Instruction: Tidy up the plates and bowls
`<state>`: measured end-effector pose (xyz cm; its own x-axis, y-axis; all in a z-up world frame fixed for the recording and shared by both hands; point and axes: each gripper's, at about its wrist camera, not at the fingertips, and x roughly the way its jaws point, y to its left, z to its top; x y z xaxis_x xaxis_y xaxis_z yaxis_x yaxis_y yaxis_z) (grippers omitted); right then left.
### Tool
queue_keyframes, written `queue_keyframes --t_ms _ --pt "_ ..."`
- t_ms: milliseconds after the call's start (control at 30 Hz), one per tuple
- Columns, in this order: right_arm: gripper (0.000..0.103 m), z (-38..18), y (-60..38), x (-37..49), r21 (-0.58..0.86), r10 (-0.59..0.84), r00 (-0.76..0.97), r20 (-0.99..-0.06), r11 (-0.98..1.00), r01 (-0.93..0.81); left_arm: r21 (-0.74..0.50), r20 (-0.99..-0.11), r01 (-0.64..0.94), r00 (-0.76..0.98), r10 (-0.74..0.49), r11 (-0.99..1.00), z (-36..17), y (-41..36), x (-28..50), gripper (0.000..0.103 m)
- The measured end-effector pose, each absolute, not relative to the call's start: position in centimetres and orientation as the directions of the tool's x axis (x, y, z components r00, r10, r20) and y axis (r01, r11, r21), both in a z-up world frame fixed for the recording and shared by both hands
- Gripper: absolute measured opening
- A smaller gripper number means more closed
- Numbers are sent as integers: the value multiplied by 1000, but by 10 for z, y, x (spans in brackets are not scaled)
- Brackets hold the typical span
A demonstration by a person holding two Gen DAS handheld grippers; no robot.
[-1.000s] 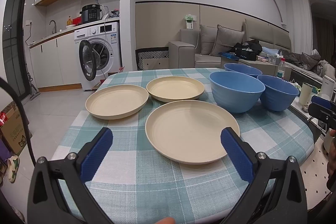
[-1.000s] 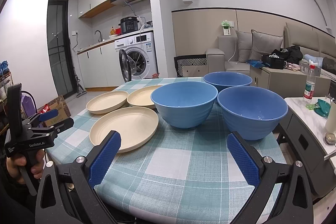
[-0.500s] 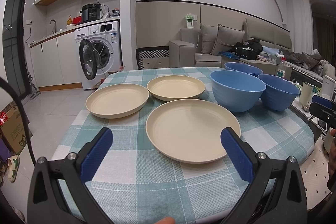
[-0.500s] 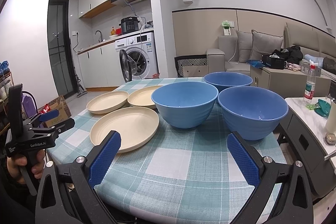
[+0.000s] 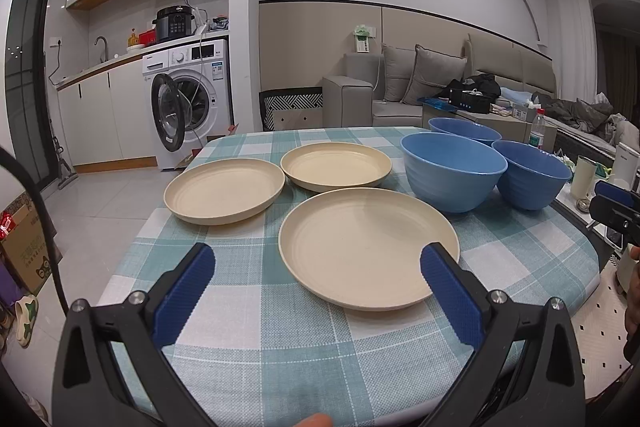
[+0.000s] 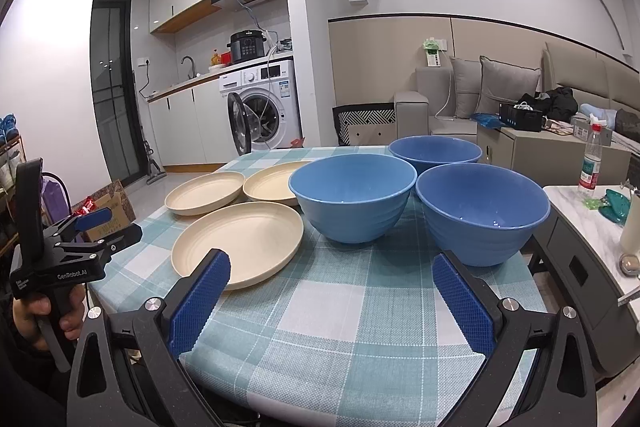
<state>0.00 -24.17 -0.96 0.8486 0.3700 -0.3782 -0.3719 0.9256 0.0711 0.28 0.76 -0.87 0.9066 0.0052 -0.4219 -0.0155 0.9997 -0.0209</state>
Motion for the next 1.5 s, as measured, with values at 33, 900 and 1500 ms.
queue_keyframes --t_ms 33,900,1500 --pt "103 -9 -241 0 69 370 849 -378 926 -372 -20 -422 -16 907 5 1000 -8 8 2 103" --pt "103 2 -240 9 65 374 846 -379 923 -379 -2 -428 -10 904 8 1000 4 8 6 103" --pt "103 27 -224 35 52 404 834 -377 908 -416 22 -449 -48 892 53 999 23 18 27 103"
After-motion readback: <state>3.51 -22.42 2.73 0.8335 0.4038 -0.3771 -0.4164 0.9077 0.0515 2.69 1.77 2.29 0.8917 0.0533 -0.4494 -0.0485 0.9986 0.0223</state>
